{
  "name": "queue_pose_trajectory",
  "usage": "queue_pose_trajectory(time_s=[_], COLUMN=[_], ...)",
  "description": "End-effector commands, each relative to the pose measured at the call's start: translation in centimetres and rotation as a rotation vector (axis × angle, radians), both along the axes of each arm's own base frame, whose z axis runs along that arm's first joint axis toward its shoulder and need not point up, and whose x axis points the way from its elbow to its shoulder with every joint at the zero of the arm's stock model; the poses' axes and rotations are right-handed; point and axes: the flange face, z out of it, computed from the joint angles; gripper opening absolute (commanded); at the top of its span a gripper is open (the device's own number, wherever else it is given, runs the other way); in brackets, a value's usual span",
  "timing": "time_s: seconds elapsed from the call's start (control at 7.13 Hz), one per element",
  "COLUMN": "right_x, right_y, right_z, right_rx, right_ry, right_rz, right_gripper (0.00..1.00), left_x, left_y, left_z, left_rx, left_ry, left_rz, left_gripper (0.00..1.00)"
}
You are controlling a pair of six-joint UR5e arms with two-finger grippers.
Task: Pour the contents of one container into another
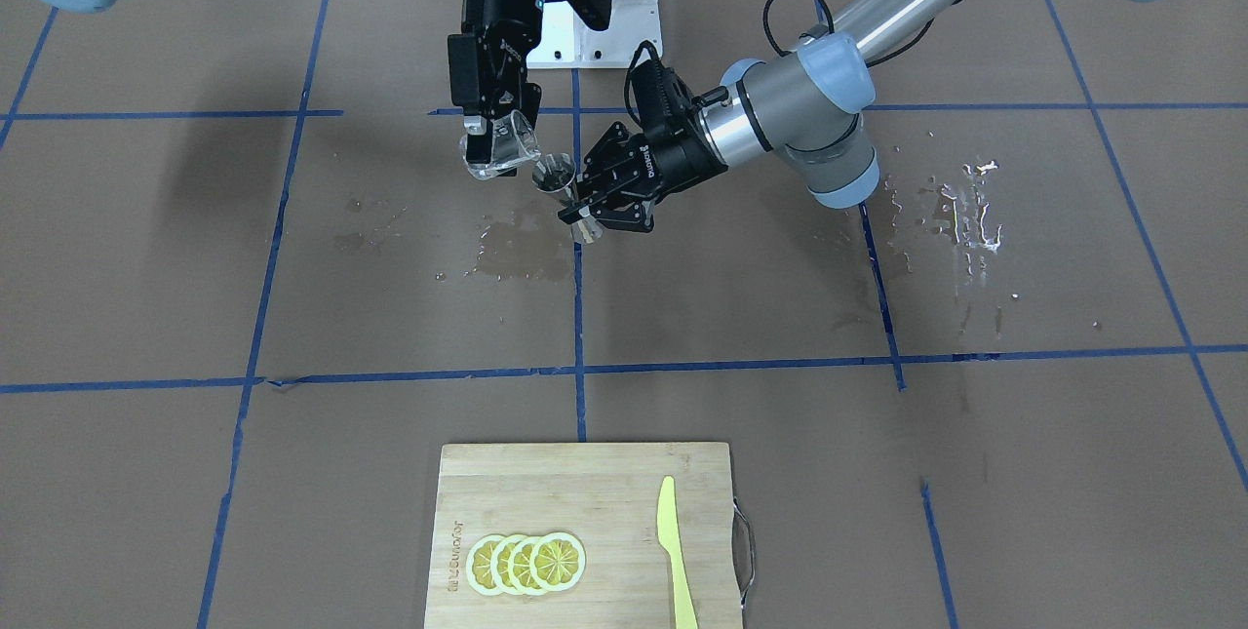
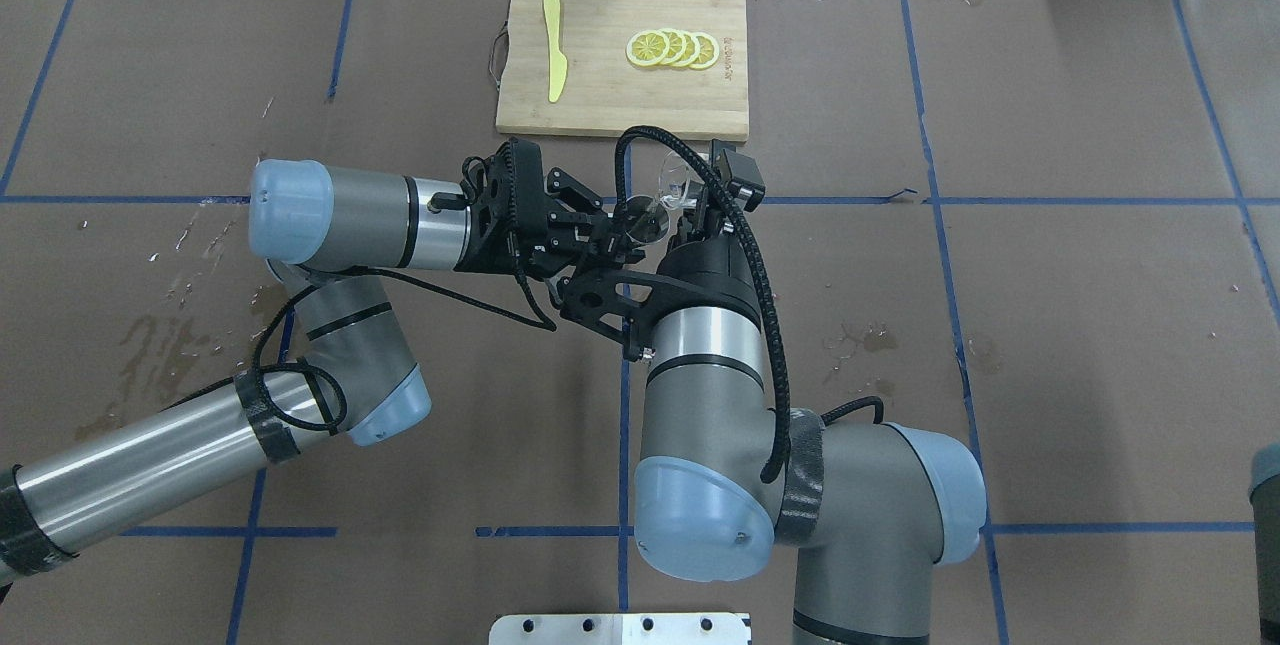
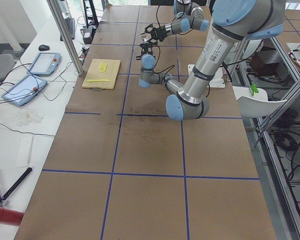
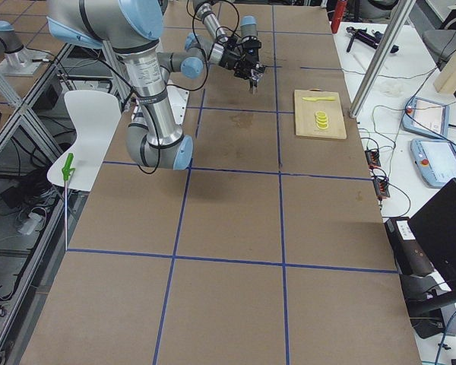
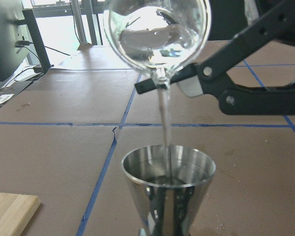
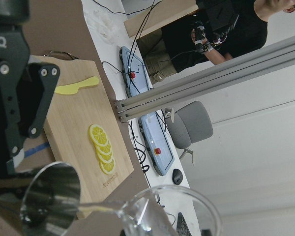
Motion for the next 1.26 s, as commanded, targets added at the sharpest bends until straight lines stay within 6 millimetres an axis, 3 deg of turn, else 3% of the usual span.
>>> queue_pose_trajectory(time_s=[0.0,1.12], right_x=[-0.02,0.06], right_y=[0.01,-0.10], right_z=[0.07,0.13], right_rx=[0.005,0.027], right_ry=[0.030,0.128], right_rz=[0.001,-0.003], right_gripper=[0.00,0.00], left_x=[0.00,0.00], left_y=[0.00,0.01], left_z=[-0.01,-0.01], left_rx=[0.000,0.000], left_ry=[0.000,0.000], left_rz=[0.000,0.001], left_gripper=[0.00,0.00])
